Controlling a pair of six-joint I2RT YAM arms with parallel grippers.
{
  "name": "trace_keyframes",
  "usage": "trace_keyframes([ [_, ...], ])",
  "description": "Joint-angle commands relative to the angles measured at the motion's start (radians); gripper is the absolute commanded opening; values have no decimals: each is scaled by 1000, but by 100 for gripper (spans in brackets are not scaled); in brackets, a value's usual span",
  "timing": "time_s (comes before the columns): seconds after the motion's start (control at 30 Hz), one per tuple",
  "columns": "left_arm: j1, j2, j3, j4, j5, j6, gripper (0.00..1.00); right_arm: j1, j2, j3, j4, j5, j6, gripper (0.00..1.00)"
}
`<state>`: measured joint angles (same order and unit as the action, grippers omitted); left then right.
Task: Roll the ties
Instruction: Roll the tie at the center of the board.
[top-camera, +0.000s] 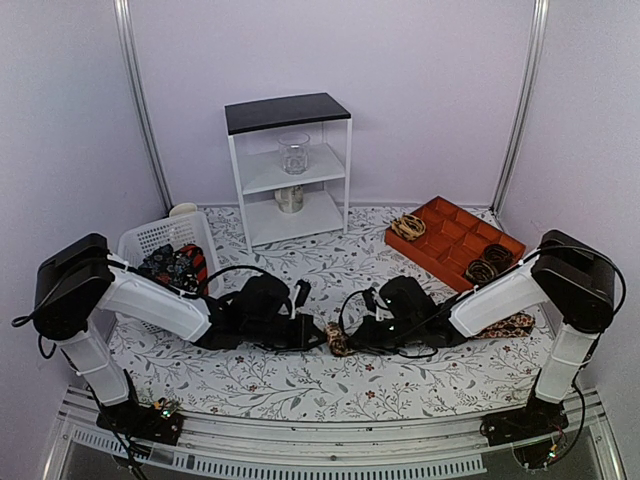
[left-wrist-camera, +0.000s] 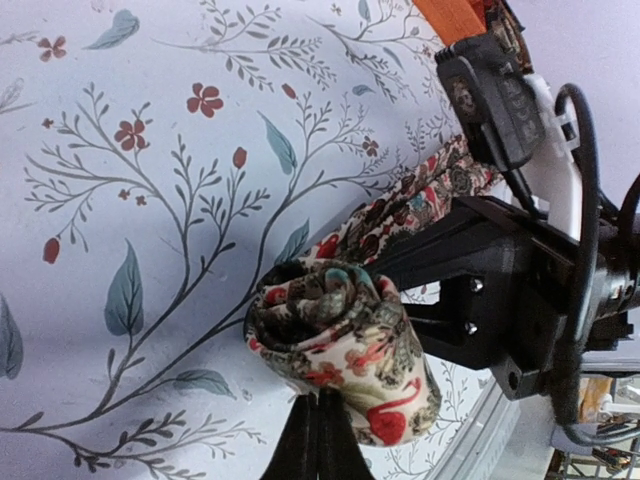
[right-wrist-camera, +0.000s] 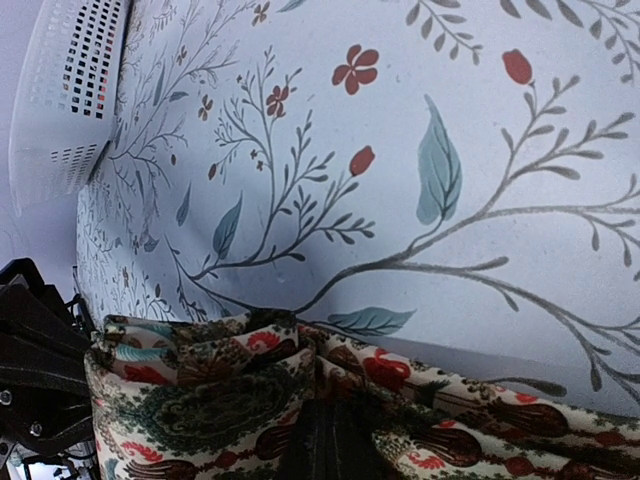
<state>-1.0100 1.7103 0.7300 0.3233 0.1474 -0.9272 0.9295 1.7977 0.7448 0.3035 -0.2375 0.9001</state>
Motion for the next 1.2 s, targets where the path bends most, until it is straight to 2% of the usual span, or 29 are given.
trace_keyframes([
  [0.0, -14, 21, 32, -22, 7, 21, 0, -11, -72, -34, 45, 31, 0, 0],
  [0.43, -23, 72, 102, -45, 32, 45, 0, -31, -168, -124, 36, 139, 39, 2],
  [0.6, -31, 118, 151, -44, 51, 57, 0, -47, -283, -187, 23, 199, 60, 15],
  [0.83, -34, 181, 226, -61, 69, 78, 0, -50, -321, -192, 19, 141, 48, 40],
  [0.93, -35, 211, 244, -58, 79, 79, 0, -52, -302, -177, 7, 111, 36, 43],
  [1.17, -39, 246, 270, -56, 99, 88, 0, -62, -216, -151, -15, 60, 18, 41],
])
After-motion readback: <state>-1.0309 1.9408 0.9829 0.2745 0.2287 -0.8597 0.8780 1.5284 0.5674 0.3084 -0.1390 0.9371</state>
